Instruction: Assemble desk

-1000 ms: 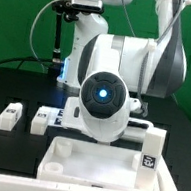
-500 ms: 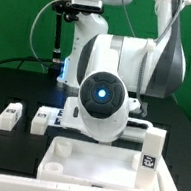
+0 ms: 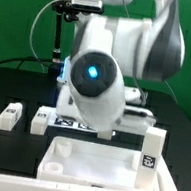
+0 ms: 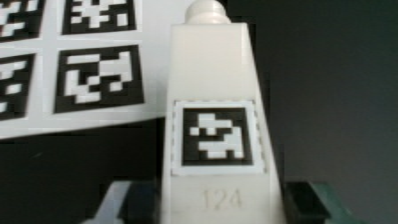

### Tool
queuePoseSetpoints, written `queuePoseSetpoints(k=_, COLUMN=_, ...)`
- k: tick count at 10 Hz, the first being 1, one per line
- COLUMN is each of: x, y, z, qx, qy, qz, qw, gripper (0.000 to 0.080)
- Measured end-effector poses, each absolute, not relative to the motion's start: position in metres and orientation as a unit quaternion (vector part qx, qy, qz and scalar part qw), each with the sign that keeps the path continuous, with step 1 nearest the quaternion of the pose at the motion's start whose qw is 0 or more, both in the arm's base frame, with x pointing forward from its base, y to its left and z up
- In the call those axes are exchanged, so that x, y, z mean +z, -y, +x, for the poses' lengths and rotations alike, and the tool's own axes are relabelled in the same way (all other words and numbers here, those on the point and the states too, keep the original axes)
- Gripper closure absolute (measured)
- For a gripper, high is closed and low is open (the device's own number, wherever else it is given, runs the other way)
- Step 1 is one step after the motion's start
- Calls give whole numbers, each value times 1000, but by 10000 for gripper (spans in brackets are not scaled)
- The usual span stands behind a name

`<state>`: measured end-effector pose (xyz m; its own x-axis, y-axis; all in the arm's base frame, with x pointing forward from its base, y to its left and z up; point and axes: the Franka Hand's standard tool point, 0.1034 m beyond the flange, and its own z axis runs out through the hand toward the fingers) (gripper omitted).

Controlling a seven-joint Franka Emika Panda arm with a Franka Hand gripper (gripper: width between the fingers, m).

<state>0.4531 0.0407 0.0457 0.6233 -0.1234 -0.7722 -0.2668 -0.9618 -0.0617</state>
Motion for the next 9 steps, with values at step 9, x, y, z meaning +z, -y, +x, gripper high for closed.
queuePoseSetpoints(k=9, x=133, y=-8, z=543, qx=158, qy=-185, qz=-966, qw=88, gripper=511)
